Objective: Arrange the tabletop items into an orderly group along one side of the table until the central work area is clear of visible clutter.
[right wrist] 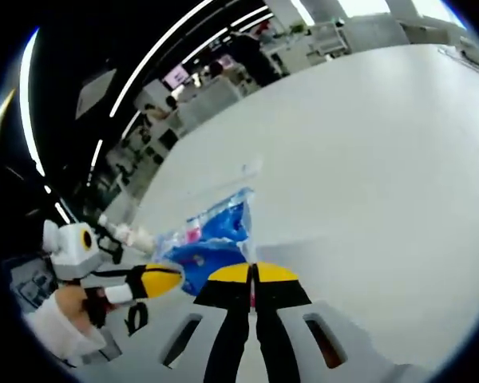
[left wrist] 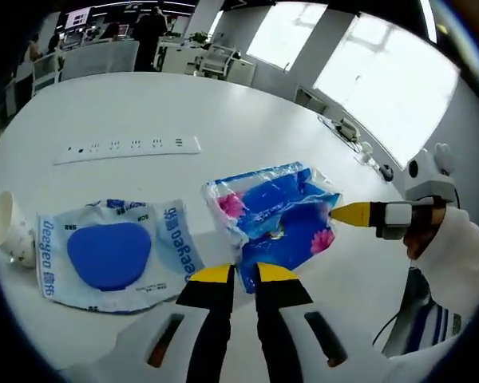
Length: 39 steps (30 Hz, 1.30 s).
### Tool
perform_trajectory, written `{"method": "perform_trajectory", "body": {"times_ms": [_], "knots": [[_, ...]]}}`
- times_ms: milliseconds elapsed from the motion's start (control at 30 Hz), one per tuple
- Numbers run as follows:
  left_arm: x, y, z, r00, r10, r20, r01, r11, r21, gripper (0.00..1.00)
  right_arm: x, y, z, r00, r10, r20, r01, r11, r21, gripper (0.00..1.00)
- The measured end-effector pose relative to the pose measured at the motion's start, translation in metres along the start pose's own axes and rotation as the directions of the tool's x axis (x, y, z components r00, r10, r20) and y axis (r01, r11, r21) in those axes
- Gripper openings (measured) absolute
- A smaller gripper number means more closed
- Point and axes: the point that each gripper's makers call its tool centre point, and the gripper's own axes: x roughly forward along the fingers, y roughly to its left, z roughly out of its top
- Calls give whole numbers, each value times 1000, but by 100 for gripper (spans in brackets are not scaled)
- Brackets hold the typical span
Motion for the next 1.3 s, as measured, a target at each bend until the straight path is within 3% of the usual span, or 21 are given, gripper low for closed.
{"method": "perform_trajectory", "body": {"times_ms": [367,667,933,1300], "knots": [[23,11,-7,999,11,-39,-13,998,-57,8,21,-22,-7,999,-11,-47,12,1000,29,0],[28,11,-7,999,17,-46,-20,997,-79,9,34,-37,-14,998,-20,-67,23,999,43,0],[22,11,-7,998,42,-54,-45,997,-62,10,41,-38,-9,998,-6,-68,8,999,35,0],[-9,-4,-1,999,30,-15,-30,999,14,10,49,-36,-22,993,9,-115,-11,1000,-14,0]]}}
